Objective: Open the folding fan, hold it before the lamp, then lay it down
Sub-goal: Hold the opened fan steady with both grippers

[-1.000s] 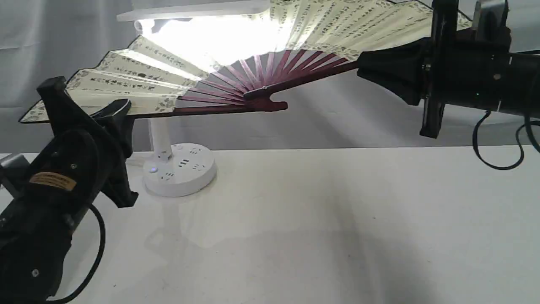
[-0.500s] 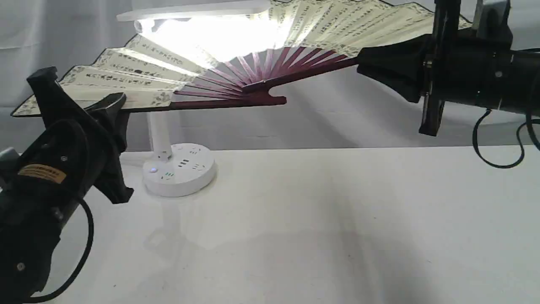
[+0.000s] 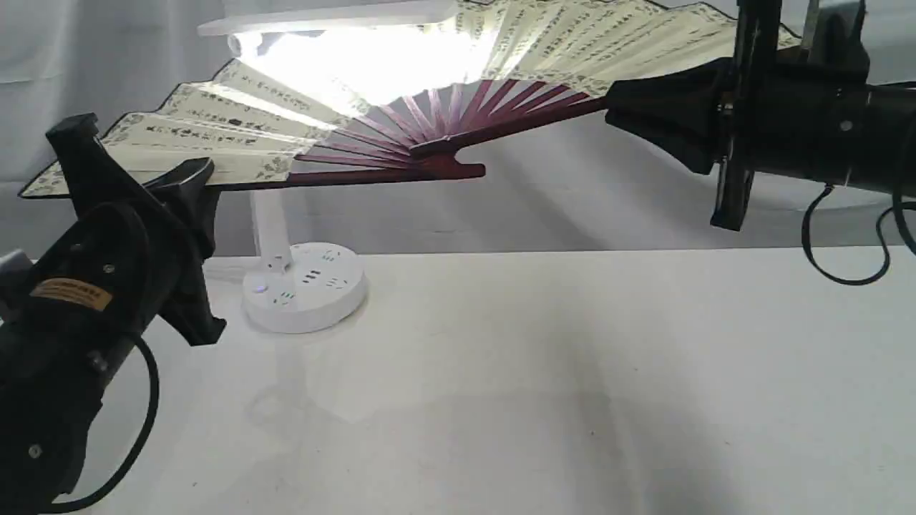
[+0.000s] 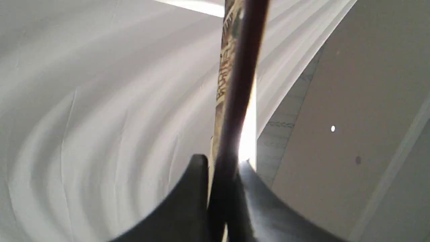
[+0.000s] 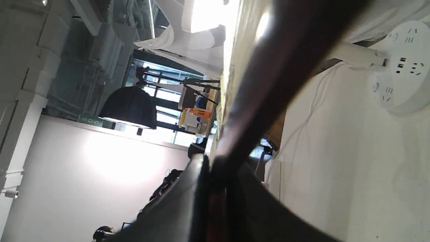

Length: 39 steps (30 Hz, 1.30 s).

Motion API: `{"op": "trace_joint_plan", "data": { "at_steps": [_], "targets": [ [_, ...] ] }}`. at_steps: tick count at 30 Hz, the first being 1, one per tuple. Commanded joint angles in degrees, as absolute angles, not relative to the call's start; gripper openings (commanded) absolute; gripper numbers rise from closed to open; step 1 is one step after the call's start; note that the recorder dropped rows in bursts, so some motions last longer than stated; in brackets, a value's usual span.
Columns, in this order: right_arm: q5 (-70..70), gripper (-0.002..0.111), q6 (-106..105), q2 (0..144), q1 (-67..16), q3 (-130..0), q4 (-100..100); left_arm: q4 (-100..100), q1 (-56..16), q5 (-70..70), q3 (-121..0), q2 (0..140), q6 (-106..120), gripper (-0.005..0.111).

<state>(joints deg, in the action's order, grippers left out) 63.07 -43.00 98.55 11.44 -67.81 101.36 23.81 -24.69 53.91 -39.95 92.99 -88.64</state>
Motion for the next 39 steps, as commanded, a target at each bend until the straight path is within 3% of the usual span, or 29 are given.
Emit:
{"op": "trace_joint_plan", "data": {
  "at_steps": [1,39],
  "targets": [
    [59.9,0.0,-44.6,98.3,12.5,-68.1,99.9,31.0,-23.3,58.0,-40.2,91.7,-90.8,0.0],
    [59.0,0.0,-44.7,98.3,12.5,-68.1,99.9,30.9,-23.3,59.3,-40.0,91.7,-89.3,0.0]
  ]
}}
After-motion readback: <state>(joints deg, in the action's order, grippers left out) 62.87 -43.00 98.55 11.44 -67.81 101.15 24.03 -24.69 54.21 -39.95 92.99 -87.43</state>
